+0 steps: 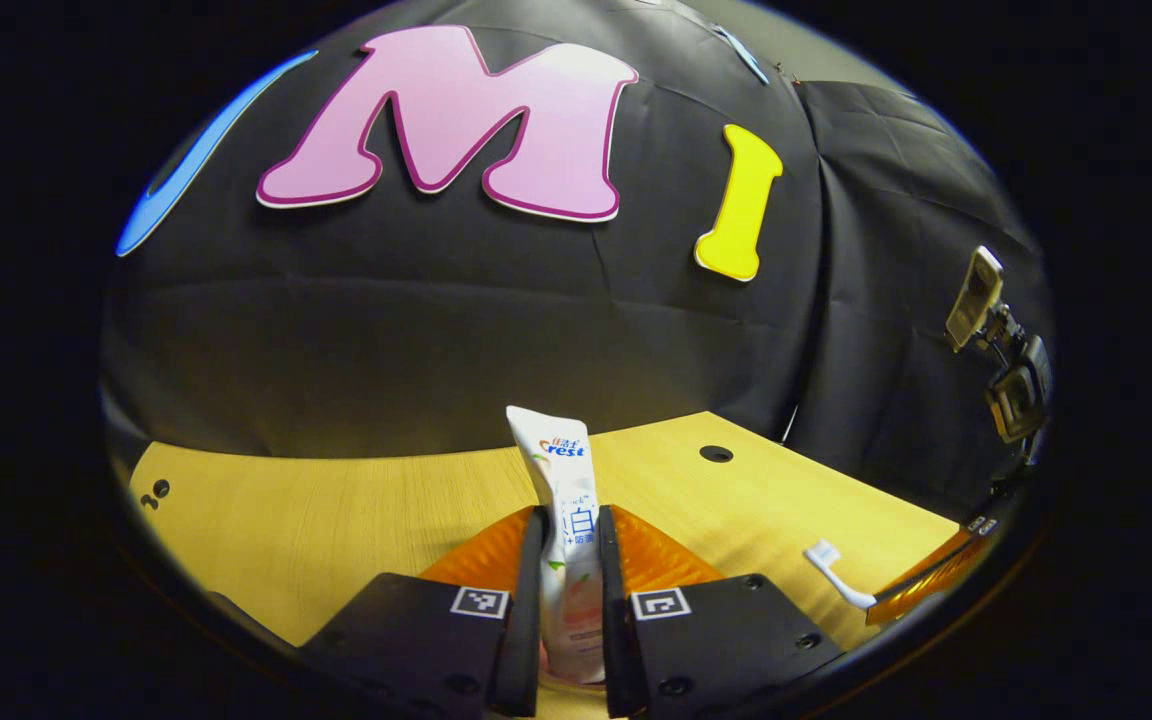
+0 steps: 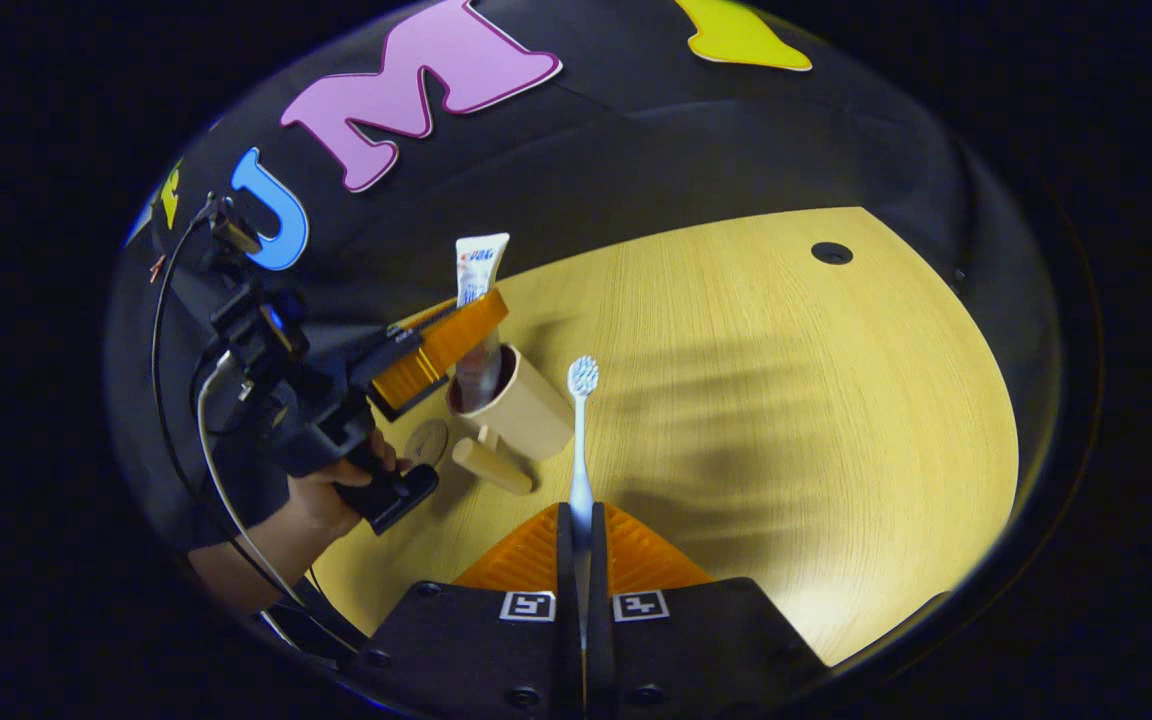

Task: Put the toothbrush and toothpaste on the desktop into the cup, then pick up the cup and place it on the coaster on the desktop.

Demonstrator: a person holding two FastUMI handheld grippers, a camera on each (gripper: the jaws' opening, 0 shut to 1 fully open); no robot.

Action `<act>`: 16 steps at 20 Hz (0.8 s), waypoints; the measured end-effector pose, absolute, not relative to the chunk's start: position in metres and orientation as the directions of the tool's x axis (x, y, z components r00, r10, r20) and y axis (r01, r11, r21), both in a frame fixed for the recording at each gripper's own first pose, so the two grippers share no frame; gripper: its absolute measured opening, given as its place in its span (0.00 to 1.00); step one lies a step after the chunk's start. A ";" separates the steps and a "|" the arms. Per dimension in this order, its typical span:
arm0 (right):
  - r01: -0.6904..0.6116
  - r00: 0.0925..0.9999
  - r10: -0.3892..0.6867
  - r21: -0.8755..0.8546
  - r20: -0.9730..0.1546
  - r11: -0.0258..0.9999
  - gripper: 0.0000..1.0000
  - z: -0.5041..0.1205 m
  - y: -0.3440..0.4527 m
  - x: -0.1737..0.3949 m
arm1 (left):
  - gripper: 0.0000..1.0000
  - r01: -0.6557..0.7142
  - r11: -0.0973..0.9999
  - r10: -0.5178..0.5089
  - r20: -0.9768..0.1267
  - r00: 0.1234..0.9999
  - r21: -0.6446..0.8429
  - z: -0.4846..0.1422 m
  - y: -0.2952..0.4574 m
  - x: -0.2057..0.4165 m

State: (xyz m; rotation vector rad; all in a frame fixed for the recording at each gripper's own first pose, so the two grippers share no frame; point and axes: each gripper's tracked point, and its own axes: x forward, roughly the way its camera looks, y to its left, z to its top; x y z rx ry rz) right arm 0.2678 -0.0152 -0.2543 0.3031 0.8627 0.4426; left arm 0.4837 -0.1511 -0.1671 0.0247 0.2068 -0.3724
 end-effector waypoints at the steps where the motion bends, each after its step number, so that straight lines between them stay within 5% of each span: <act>1: -0.242 0.587 0.495 0.444 -0.641 0.863 0.06 -0.251 -0.014 0.276 | 0.35 0.359 0.933 -0.355 -0.183 0.917 -0.013 -0.168 -0.148 0.480; 2: -0.234 0.605 0.498 0.459 -0.621 0.857 0.06 -0.249 -0.011 0.284 | 0.30 0.358 0.933 -0.356 -0.173 0.918 -0.020 -0.169 -0.146 0.474; 6: -0.256 0.680 0.515 0.489 -0.522 0.834 0.06 -0.224 0.006 0.316 | 0.97 0.281 0.960 -0.277 -0.157 0.948 -0.002 -0.158 -0.122 0.448; 16: -0.353 0.810 0.533 0.521 -0.246 0.777 0.06 -0.149 0.050 0.383 | 0.98 0.178 0.981 -0.191 -0.228 0.955 -0.077 -0.172 -0.087 0.324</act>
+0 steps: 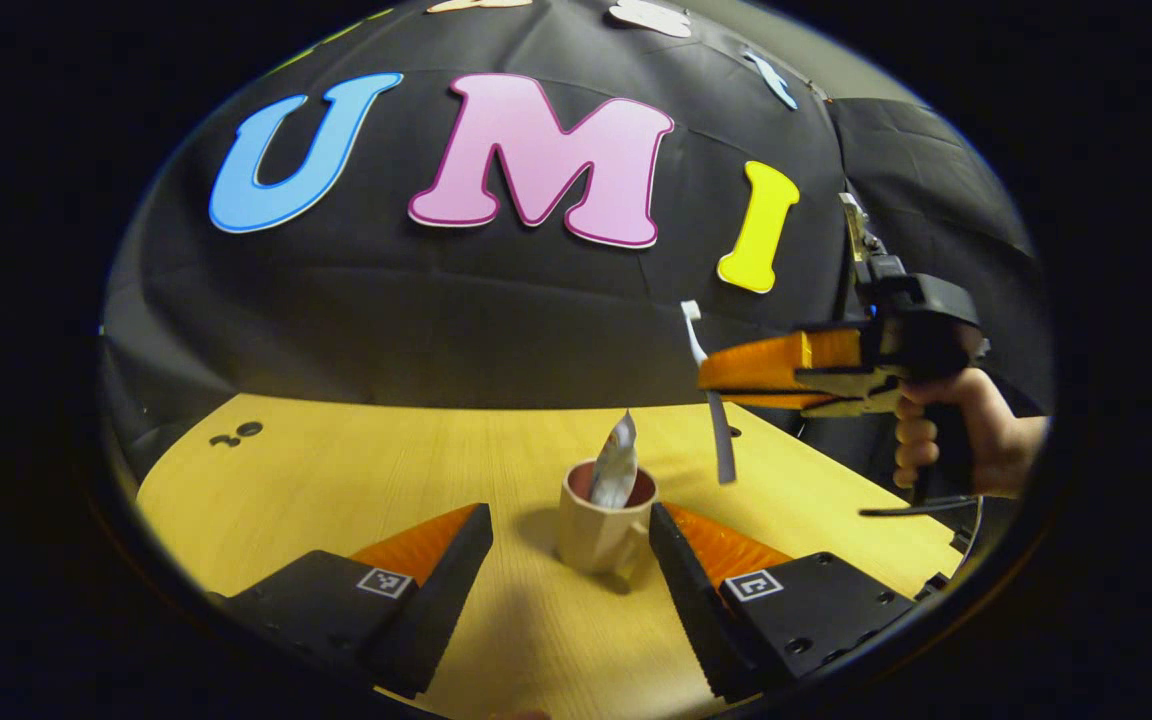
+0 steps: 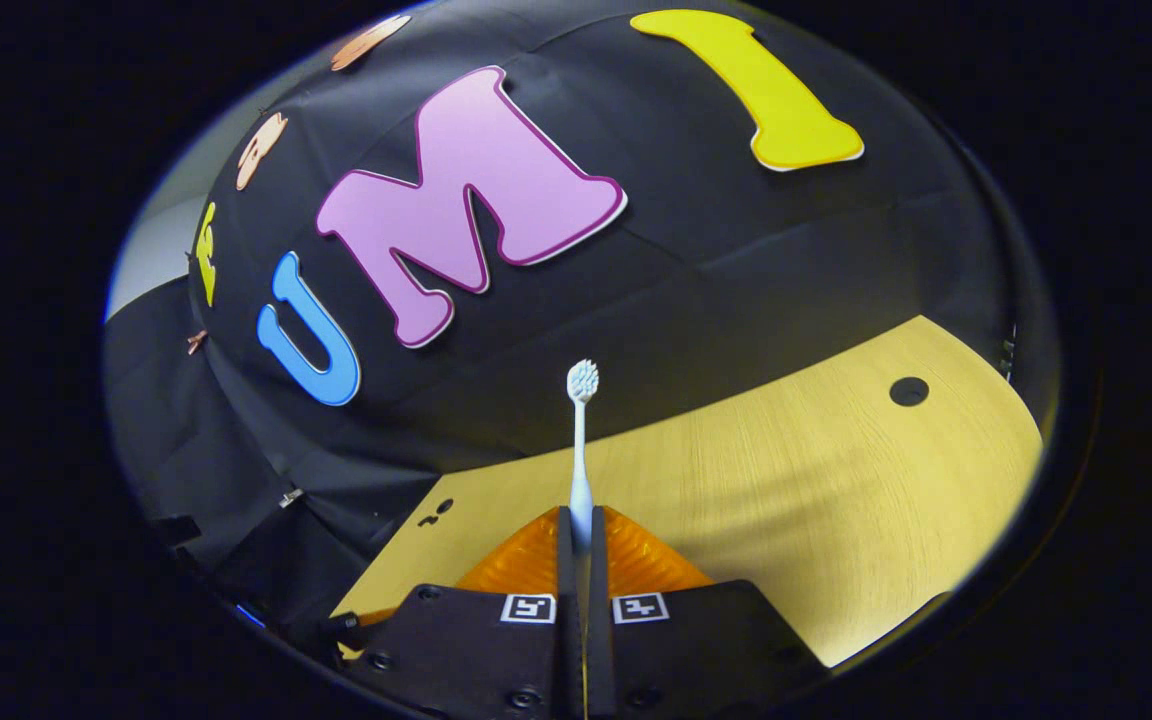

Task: Put the toothbrush and toothpaste on the desktop into the cup, then pick up the cup and place it on the coaster on the desktop.

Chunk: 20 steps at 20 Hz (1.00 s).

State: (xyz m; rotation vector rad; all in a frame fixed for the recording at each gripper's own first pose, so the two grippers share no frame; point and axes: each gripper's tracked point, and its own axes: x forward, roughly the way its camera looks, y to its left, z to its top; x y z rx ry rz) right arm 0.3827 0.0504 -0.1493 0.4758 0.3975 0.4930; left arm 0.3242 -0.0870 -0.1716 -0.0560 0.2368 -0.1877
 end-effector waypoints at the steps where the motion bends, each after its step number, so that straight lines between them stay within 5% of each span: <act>1: -0.364 0.815 0.535 0.523 -0.222 0.771 0.06 -0.145 0.053 0.388 | 0.98 0.162 0.982 -0.182 -0.237 0.954 -0.098 -0.174 -0.083 0.318; 17: -0.465 0.832 0.545 0.401 -0.106 0.789 0.07 -0.205 0.088 0.397 | 0.98 0.067 0.984 -0.115 -0.304 0.946 -0.165 -0.212 -0.047 0.294; 20: -0.490 0.823 0.557 0.358 -0.112 0.795 0.17 -0.212 0.086 0.387 | 0.98 0.084 0.981 -0.134 -0.296 0.946 -0.175 -0.217 -0.049 0.293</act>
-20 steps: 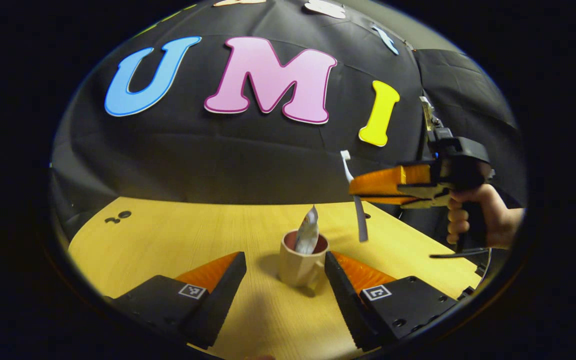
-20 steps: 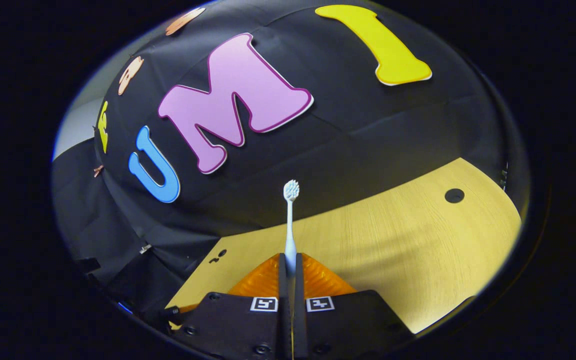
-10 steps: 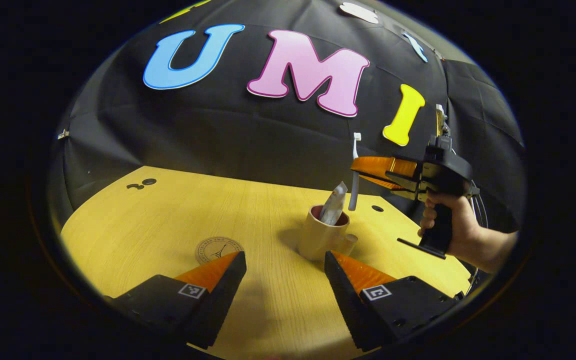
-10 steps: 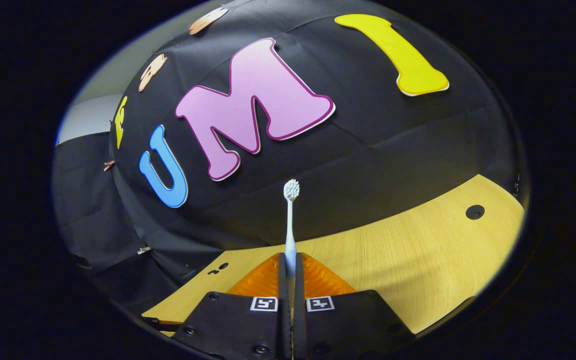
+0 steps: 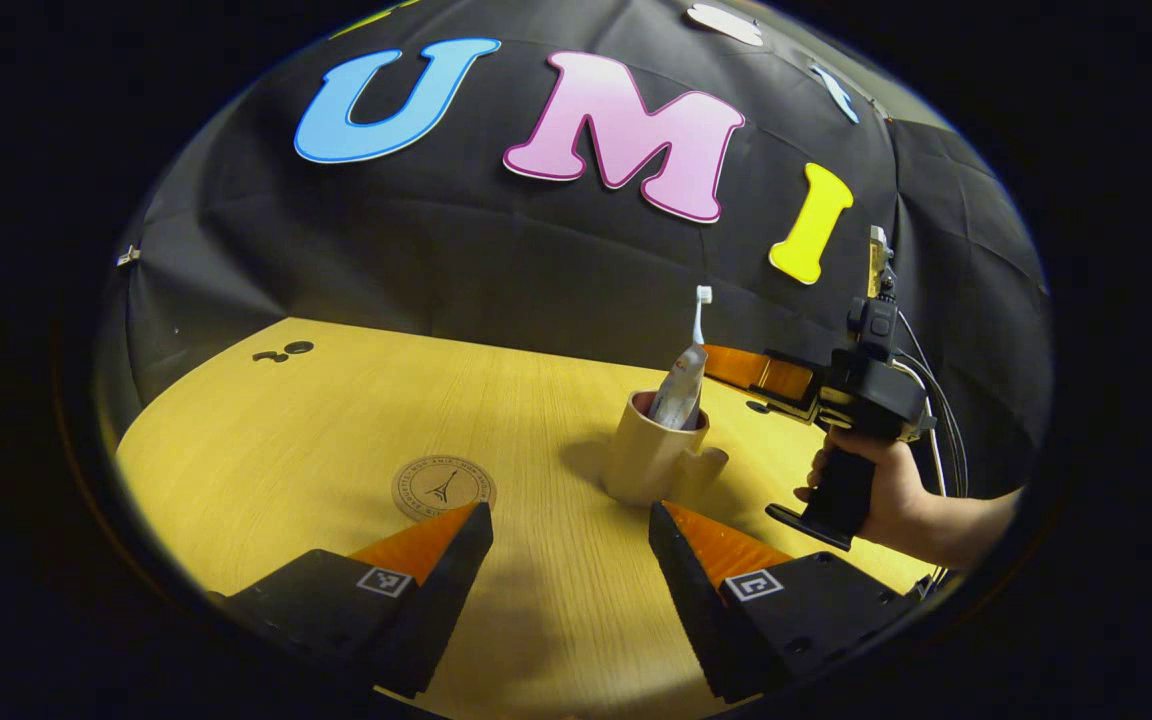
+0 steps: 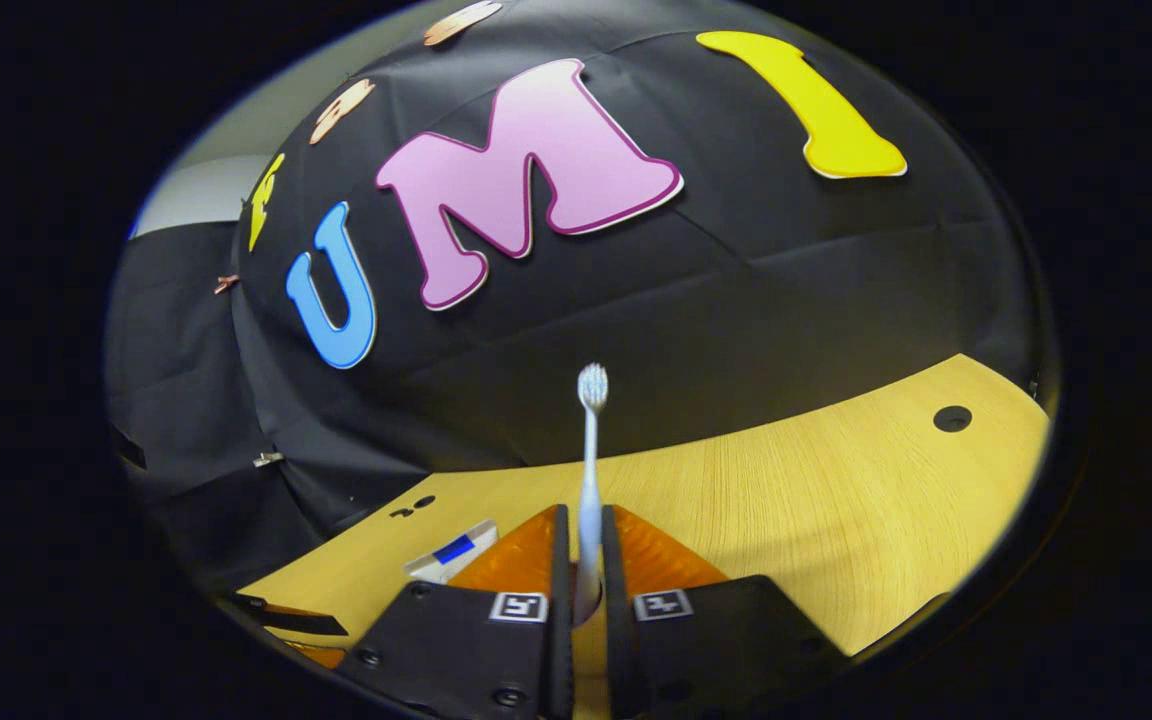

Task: Put the toothbrush and toothpaste on the desktop into the cup, then pick up the cup and place it on the coaster on the desktop.

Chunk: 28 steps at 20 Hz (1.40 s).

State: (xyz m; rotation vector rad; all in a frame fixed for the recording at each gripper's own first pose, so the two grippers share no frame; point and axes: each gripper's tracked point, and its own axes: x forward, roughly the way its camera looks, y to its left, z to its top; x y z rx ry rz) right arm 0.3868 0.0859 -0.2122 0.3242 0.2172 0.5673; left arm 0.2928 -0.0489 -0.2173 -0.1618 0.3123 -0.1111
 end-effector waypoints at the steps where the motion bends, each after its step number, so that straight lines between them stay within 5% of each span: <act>1: -0.488 0.827 0.552 0.349 -0.108 0.800 0.18 -0.210 0.083 0.384 | 0.98 0.085 0.980 -0.137 -0.298 0.945 -0.180 -0.220 -0.050 0.292; 3: -0.479 0.833 0.543 0.348 -0.110 0.806 0.73 -0.210 0.079 0.377 | 0.97 0.080 0.977 -0.138 -0.304 0.943 -0.195 -0.226 -0.050 0.287; 6: -0.452 0.831 0.534 0.370 -0.157 0.811 0.85 -0.213 0.072 0.363 | 0.92 0.068 0.972 -0.137 -0.303 0.943 -0.226 -0.227 -0.047 0.281; 7: -0.438 0.833 0.525 0.370 -0.177 0.820 0.98 -0.212 0.069 0.359 | 0.97 0.063 0.971 -0.132 -0.301 0.944 -0.230 -0.227 -0.045 0.277; 16: -0.403 0.795 0.510 0.341 -0.329 0.849 0.98 -0.197 0.077 0.329 | 0.98 -0.041 0.973 -0.032 -0.303 0.952 -0.228 -0.222 -0.010 0.236; 28: -0.362 0.577 0.473 0.310 -0.666 0.879 0.98 -0.211 0.109 0.316 | 0.97 -0.194 0.961 0.106 -0.383 0.918 -0.199 -0.209 0.044 0.159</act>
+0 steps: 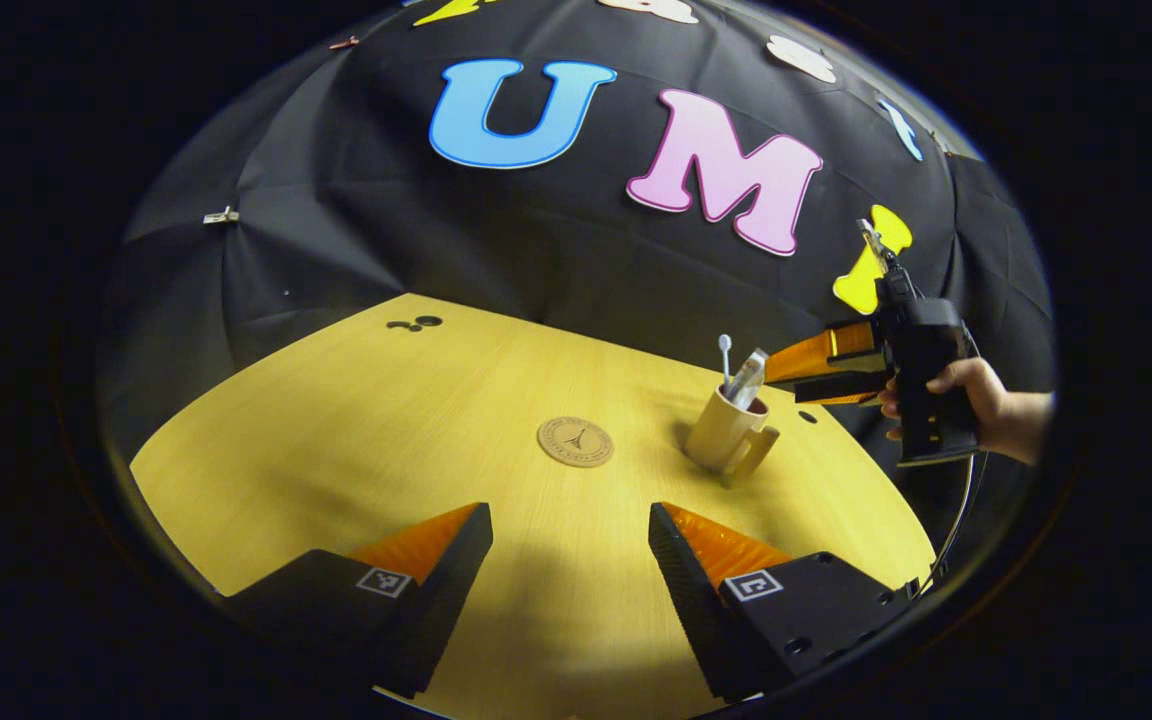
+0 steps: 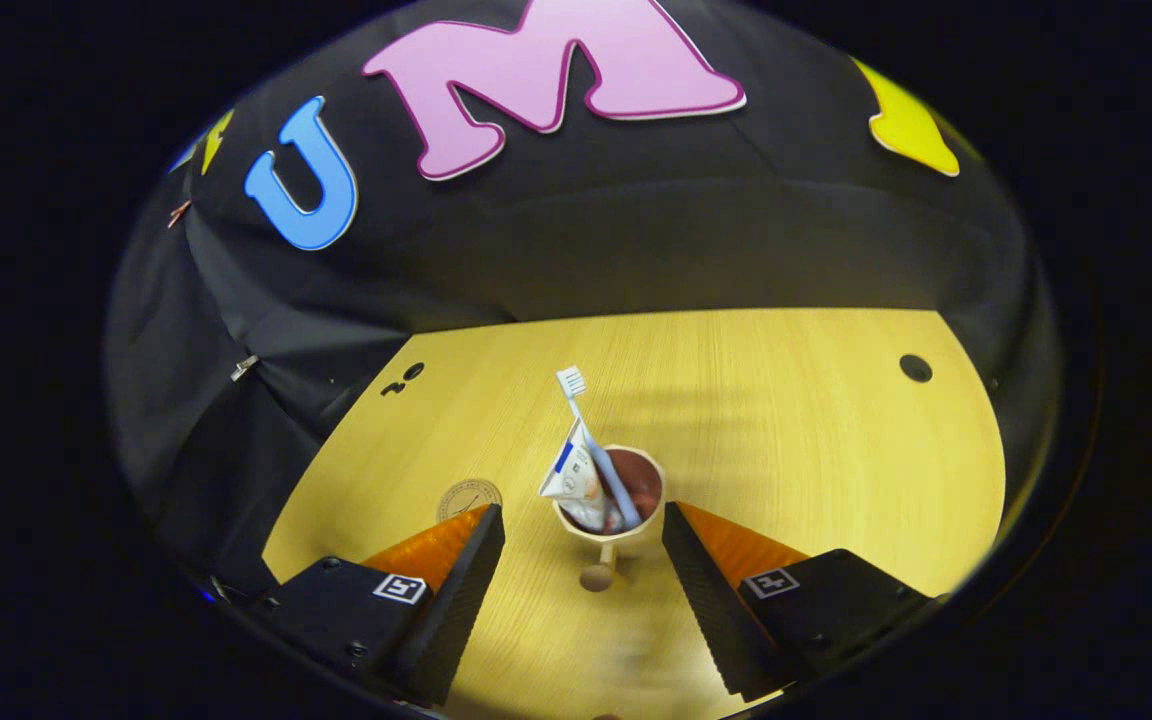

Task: Put the toothbrush and toothpaste on the desktop into the cup, then pick up the cup and place it on the coaster on the desktop.

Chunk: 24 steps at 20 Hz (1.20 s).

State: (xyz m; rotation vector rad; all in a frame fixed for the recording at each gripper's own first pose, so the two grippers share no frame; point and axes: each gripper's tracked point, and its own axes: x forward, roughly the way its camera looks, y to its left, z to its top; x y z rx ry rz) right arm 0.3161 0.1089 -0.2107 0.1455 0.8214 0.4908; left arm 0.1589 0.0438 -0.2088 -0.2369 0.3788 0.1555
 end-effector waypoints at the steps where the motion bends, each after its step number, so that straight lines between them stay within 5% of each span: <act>1: -0.350 0.545 0.472 0.324 -0.693 0.879 0.98 -0.213 0.111 0.314 | 0.98 -0.209 0.960 0.122 -0.393 0.911 -0.186 -0.209 0.049 0.153; 17: -0.234 0.256 0.310 0.252 -0.916 0.939 0.98 -0.294 0.114 0.298 | 0.98 -0.228 0.960 0.122 -0.494 0.861 -0.160 -0.199 0.048 0.130; 24: -0.239 0.214 0.226 0.174 -0.950 0.955 0.95 -0.320 0.111 0.301 | 0.97 -0.216 0.960 0.094 -0.523 0.847 -0.177 -0.200 0.036 0.140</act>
